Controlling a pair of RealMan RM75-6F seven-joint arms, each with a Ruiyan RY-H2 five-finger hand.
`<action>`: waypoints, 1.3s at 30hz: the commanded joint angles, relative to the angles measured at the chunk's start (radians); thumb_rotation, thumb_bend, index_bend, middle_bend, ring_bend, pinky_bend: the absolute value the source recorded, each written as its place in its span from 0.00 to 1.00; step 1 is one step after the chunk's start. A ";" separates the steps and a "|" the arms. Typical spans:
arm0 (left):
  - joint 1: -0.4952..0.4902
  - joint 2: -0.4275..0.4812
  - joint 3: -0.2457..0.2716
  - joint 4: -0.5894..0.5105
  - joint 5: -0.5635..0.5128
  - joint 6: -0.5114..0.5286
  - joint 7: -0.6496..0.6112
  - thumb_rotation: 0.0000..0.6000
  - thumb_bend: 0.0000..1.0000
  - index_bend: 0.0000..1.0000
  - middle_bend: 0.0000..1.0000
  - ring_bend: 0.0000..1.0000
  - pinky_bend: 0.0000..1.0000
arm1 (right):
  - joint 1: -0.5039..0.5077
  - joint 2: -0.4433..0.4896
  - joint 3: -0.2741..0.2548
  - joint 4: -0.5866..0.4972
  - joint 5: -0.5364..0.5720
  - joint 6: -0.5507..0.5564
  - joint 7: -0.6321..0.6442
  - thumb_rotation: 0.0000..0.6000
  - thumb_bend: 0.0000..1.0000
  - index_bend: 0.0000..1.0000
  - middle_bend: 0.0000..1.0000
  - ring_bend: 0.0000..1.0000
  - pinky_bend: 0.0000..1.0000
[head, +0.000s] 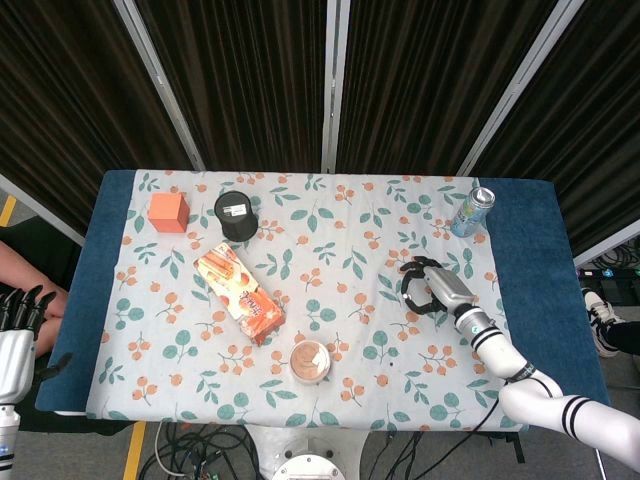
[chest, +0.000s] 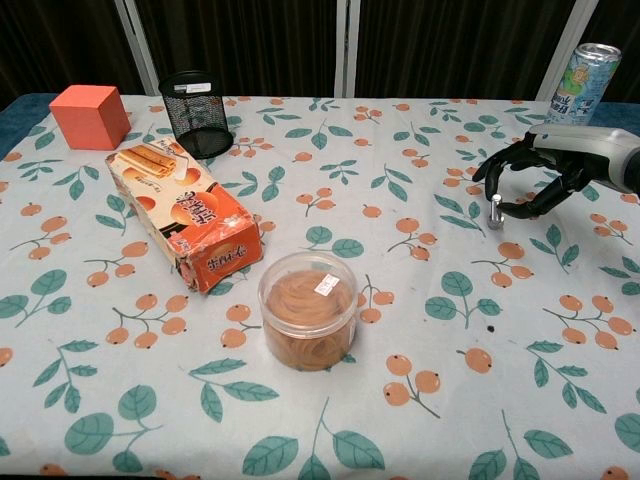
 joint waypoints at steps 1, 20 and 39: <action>0.000 -0.001 0.000 0.001 0.000 -0.001 0.000 1.00 0.14 0.13 0.06 0.00 0.00 | 0.001 0.001 -0.004 0.006 -0.005 -0.002 0.008 1.00 0.36 0.53 0.20 0.00 0.00; 0.002 0.003 -0.001 -0.002 0.006 0.007 0.003 1.00 0.14 0.13 0.06 0.00 0.00 | -0.044 0.091 -0.039 -0.076 -0.097 0.149 -0.078 1.00 0.36 0.28 0.14 0.00 0.00; -0.018 -0.006 -0.020 -0.005 0.005 0.003 0.031 1.00 0.14 0.13 0.06 0.00 0.00 | -0.447 0.374 -0.141 -0.467 -0.152 0.779 -0.503 1.00 0.21 0.17 0.11 0.00 0.00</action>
